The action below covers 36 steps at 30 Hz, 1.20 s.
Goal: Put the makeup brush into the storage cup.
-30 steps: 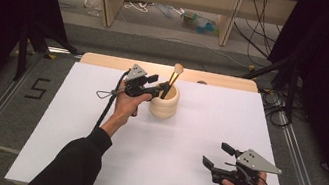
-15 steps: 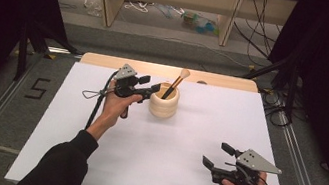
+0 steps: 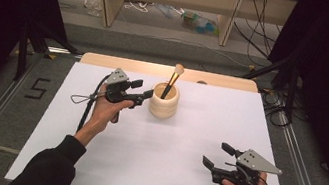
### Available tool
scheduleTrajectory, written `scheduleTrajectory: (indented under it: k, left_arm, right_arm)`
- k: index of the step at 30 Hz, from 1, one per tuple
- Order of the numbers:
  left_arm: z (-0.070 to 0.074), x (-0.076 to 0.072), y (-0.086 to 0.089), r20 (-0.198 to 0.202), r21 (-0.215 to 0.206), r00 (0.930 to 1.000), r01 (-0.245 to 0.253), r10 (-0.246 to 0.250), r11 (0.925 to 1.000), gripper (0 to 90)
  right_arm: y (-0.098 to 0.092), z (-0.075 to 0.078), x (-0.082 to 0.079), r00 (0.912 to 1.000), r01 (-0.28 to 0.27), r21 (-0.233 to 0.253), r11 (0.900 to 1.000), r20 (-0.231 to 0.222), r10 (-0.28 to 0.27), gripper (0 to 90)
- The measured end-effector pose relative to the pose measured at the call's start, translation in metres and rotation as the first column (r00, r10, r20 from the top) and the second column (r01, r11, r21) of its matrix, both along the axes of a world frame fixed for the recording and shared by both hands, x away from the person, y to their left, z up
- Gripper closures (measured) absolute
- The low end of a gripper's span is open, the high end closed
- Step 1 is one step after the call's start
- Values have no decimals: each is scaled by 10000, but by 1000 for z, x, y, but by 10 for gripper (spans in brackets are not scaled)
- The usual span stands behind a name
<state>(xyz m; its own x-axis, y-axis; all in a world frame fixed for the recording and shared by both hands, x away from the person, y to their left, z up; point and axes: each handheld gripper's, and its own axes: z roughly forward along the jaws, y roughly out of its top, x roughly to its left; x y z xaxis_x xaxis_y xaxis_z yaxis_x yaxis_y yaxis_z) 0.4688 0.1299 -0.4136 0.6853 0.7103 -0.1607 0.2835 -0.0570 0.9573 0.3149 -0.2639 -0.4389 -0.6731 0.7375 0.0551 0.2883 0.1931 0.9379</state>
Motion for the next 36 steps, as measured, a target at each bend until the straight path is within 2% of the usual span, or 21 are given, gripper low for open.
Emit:
scheduleTrajectory:
  k: [7, 8, 10, 22, 36]
  left_arm:
    - [3, -16, 8, 106, 194, 9996, 258, -260, 9995, 360]
    - [4, -19, 9, 143, 187, 9996, 243, -246, 9995, 358]
    - [4, -24, 12, 117, 93, 9995, 298, -300, 9995, 358]
    - [8, -50, 25, 248, 221, 9983, 531, -537, 9983, 335]
    - [1, -78, 41, 181, 355, 9980, 596, -603, 9976, 310]
  right_arm:
    - [0, 0, -1, 10000, -11, 28, 10000, -47, 11, 195]
    - [0, 0, 0, 10000, -11, -4, 10000, 42, 11, 194]
    - [1, 0, -1, 10000, -16, 31, 10000, -55, 16, 195]
    - [1, 0, 0, 10000, -24, 12, 10000, 35, 24, 194]
    - [1, 0, -1, 10000, -51, 4, 10000, 20, 51, 194]
